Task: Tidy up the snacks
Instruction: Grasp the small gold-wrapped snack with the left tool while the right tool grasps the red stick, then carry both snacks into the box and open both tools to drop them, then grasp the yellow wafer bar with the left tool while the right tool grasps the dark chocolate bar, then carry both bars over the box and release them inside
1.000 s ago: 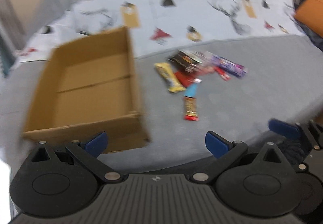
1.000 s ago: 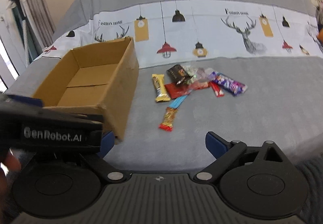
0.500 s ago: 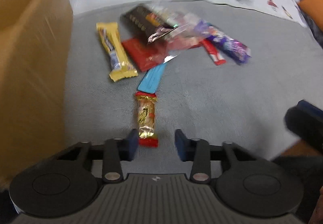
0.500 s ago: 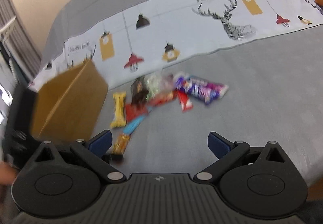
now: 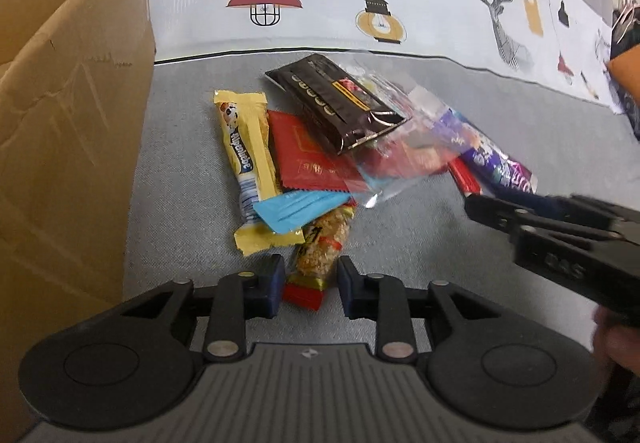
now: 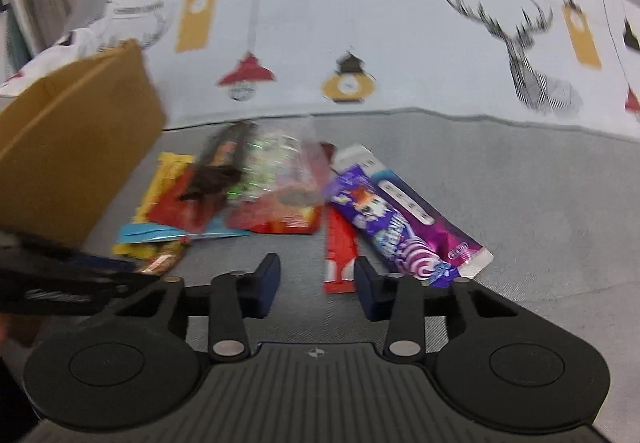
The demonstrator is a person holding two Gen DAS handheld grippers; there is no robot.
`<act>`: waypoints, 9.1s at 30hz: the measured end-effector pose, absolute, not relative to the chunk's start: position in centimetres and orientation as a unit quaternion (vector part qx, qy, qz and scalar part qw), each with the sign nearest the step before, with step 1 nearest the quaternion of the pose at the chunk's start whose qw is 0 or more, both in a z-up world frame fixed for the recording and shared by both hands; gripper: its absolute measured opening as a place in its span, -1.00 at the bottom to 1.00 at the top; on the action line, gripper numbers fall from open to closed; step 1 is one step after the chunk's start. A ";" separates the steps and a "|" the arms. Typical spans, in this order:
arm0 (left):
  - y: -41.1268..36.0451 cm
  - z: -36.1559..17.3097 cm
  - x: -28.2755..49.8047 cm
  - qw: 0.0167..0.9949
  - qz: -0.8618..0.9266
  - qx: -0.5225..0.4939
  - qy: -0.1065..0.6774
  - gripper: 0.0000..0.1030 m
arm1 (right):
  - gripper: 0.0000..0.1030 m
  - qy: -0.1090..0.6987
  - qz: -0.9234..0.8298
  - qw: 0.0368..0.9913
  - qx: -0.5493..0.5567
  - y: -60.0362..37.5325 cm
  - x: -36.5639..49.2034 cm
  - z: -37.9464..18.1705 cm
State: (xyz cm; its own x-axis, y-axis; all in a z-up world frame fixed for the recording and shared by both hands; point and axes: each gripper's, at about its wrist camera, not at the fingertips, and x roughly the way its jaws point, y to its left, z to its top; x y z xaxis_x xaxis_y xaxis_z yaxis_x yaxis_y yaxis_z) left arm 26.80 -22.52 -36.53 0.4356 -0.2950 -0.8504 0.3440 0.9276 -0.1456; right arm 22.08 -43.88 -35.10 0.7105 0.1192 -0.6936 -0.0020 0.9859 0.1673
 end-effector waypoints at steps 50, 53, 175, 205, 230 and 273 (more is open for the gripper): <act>-19.1 -27.7 15.5 0.881 -0.210 0.044 0.422 -0.64 | -0.76 0.346 0.034 0.932 0.101 -42.0 12.3 -30.3; -18.1 -25.8 14.4 0.892 -0.206 0.036 0.402 -0.64 | -0.76 0.340 0.039 0.934 0.106 -40.8 11.2 -29.9; -21.9 -37.6 28.5 0.891 -0.176 0.037 0.417 -0.48 | -0.73 0.344 0.075 0.890 0.289 -40.8 27.7 -36.2; -21.6 -37.1 26.4 0.855 -0.222 0.004 0.468 -0.10 | 0.23 0.375 0.030 0.918 0.125 -40.5 18.3 -34.2; -18.2 -31.5 20.4 0.858 -0.272 0.019 0.435 -0.71 | -0.20 0.339 -0.081 0.933 0.094 -37.2 16.3 -33.3; 7.5 -26.6 20.7 0.923 -0.007 -0.018 0.385 -0.71 | -0.20 0.319 0.135 0.936 0.056 -11.4 20.5 -25.2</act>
State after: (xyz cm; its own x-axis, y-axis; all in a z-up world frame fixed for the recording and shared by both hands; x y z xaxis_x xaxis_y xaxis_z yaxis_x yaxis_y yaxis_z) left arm 20.73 7.49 -26.57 0.7037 -0.0266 -0.7100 -0.0016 0.9992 -0.0390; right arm 20.52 -11.40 -25.25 0.7599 0.2881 -0.5827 -0.2172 0.9574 0.1902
